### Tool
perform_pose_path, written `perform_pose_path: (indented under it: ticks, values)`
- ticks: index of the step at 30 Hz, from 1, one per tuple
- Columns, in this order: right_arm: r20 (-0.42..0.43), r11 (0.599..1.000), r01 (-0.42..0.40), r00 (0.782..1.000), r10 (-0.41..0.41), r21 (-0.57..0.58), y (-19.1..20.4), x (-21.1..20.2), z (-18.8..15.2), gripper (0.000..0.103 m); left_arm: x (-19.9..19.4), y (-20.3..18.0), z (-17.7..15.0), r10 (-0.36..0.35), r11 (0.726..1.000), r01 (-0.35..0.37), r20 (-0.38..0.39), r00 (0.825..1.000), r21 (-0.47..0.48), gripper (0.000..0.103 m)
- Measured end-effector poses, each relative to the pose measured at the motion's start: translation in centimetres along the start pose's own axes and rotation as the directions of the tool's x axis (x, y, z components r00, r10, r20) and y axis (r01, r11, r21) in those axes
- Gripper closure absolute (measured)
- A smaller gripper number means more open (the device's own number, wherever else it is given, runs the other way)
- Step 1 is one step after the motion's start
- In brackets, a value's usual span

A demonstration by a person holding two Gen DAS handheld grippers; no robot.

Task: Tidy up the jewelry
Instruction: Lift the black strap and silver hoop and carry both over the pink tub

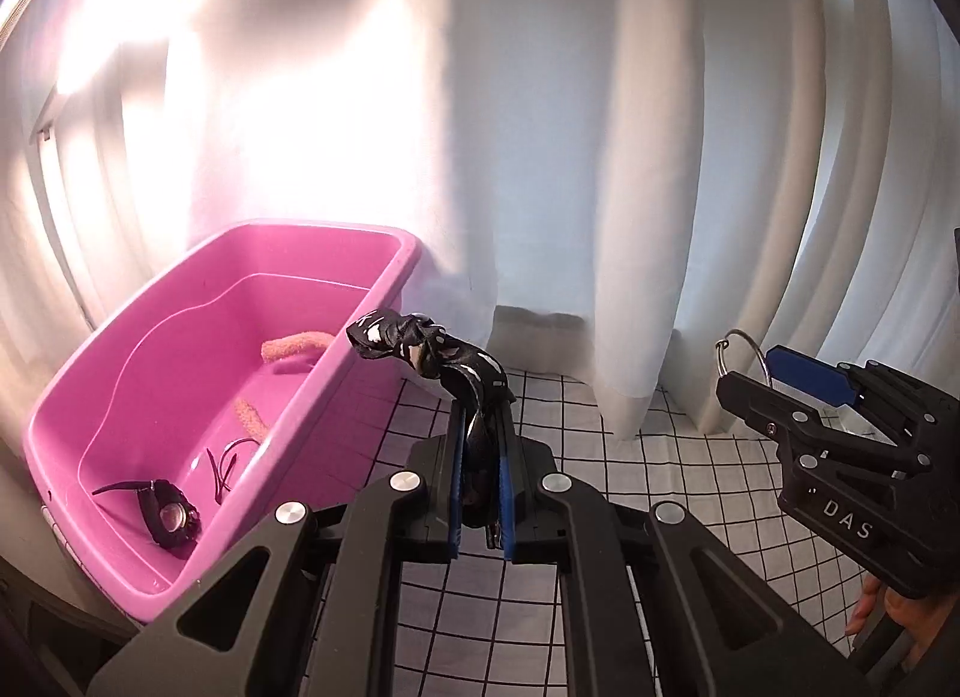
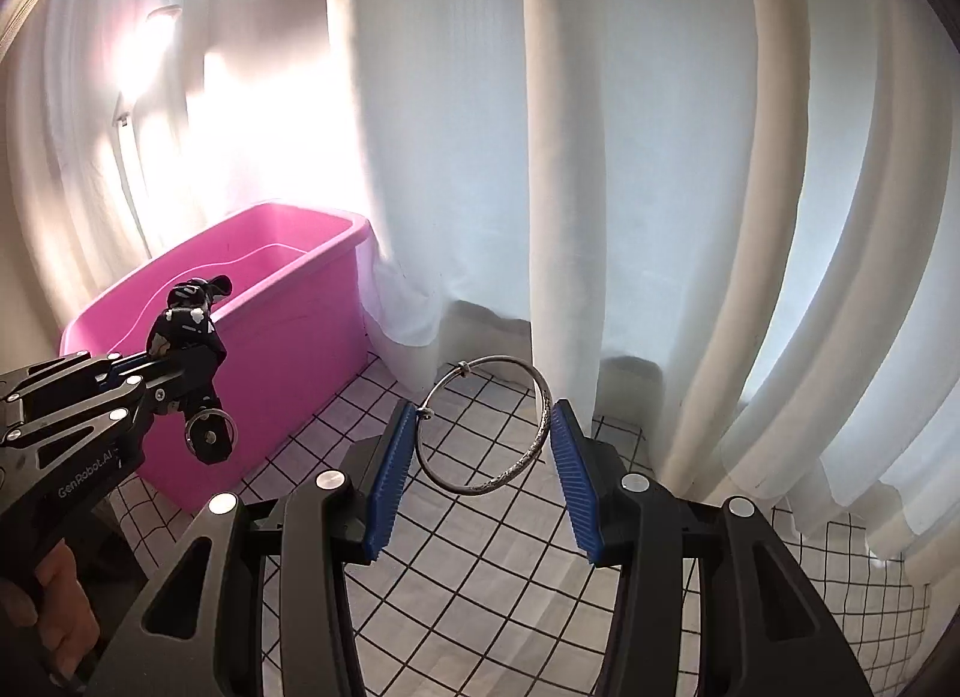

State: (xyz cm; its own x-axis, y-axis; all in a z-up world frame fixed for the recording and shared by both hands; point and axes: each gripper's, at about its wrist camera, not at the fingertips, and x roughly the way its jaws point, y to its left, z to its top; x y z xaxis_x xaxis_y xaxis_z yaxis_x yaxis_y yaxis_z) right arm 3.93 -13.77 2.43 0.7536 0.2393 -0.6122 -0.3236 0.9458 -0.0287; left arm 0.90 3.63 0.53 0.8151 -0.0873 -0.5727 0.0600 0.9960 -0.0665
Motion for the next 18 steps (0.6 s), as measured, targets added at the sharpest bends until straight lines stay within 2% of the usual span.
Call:
perform_pose_path:
  ticks: [5,9,18]
  values:
    - [0.067,0.997,-0.043,0.997,0.047,-0.068,3.2,-0.7,3.3,0.058,-1.9,3.0,2.2,0.069,0.997,-0.066,0.076,0.995,-0.035,0.094]
    - [0.091,0.99,-0.087,0.991,0.097,-0.113,6.2,-0.5,5.7,0.058,-2.7,6.1,3.5,0.124,0.99,-0.116,0.108,0.986,-0.085,0.094]
    - [0.084,0.963,-0.177,0.977,0.198,-0.205,13.2,2.1,9.1,0.058,-3.7,14.2,3.5,0.257,0.955,-0.237,0.098,0.962,-0.177,0.094]
